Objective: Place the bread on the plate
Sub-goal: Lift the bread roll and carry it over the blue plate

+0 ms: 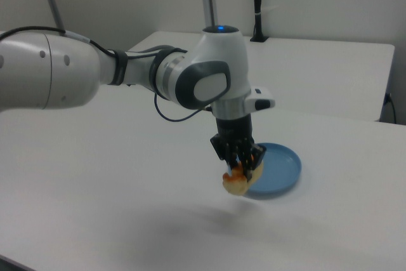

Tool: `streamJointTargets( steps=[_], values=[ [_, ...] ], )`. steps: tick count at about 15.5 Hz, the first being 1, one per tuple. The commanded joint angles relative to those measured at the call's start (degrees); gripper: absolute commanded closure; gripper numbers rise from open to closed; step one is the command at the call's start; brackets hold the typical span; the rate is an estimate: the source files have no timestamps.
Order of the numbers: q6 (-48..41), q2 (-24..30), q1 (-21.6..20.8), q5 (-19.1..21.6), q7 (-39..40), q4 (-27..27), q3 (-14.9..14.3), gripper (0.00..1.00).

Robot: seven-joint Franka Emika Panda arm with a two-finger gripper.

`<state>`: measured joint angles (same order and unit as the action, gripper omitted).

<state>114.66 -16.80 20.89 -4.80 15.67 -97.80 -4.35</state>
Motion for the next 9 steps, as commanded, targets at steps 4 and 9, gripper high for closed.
streamJointTargets(
  steps=[4, 9],
  values=[
    [4.7, -9.4, -3.8, 0.0, 1.2, 10.7, -0.1, 0.59],
    [16.4, -12.1, -4.2, -0.1, 2.7, 10.6, -0.1, 0.49]
  ],
)
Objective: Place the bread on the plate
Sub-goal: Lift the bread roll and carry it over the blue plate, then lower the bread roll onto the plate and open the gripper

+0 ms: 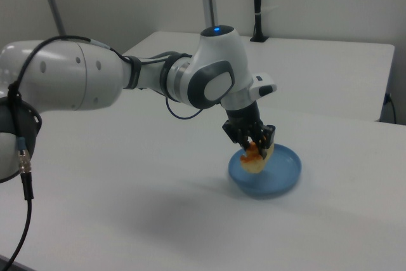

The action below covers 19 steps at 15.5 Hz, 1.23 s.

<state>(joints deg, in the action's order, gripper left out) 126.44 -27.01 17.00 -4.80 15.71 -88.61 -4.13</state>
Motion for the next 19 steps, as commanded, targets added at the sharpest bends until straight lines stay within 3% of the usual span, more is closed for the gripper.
streamJointTargets(
  steps=[1, 8, 12, 15, 17, 19],
  values=[
    [5.6, -2.4, -0.3, -0.1, 3.3, 1.5, -0.3, 0.47],
    [9.9, -6.6, -1.6, -0.2, 3.2, 1.0, -0.3, 0.31],
    [13.1, -7.6, -1.9, 0.0, 3.0, 0.9, -0.3, 0.15],
    [11.9, -3.9, -2.6, 0.4, 0.2, 0.5, 0.2, 0.11],
    [7.4, -0.5, -4.2, 0.4, -3.8, 0.0, 0.4, 0.00],
    [2.1, 2.6, -6.5, 0.5, -7.2, 0.0, 0.7, 0.00]
  ],
)
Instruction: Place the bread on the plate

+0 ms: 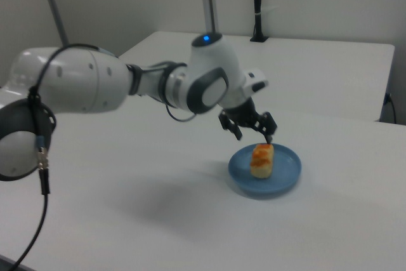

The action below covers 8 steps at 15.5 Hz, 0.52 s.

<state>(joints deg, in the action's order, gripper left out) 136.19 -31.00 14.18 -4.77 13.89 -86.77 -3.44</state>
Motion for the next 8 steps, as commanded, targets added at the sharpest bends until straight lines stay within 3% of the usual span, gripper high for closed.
streamJointTargets(
  steps=[1, 4, 8],
  values=[
    [-10.2, 8.3, -4.7, 0.6, -8.0, -1.8, 0.3, 0.00],
    [-18.6, 13.6, -8.5, 0.6, -14.9, -1.9, 0.7, 0.00],
    [-31.8, 21.8, -14.8, 0.7, -18.2, -3.1, 0.7, 0.00]
  ],
)
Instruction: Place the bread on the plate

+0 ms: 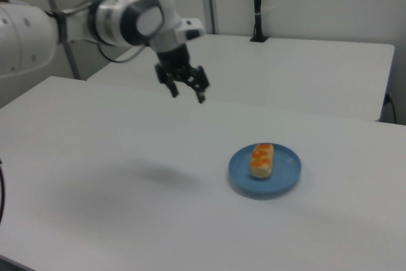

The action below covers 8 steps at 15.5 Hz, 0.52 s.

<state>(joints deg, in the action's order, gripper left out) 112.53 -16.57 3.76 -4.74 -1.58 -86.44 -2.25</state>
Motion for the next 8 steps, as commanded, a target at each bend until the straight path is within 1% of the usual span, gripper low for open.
streamJointTargets(
  steps=[1, 3, 5, 8],
  values=[
    [-11.4, 9.7, -5.3, 0.7, -3.1, -3.9, -0.5, 0.00],
    [-16.0, 13.2, -6.7, 0.7, -3.3, -4.7, -0.5, 0.00],
    [-17.7, 15.3, -6.8, 0.7, -3.3, -5.1, -0.5, 0.00],
    [-18.4, 16.2, -6.7, 0.7, -2.8, -4.8, -0.6, 0.00]
  ],
)
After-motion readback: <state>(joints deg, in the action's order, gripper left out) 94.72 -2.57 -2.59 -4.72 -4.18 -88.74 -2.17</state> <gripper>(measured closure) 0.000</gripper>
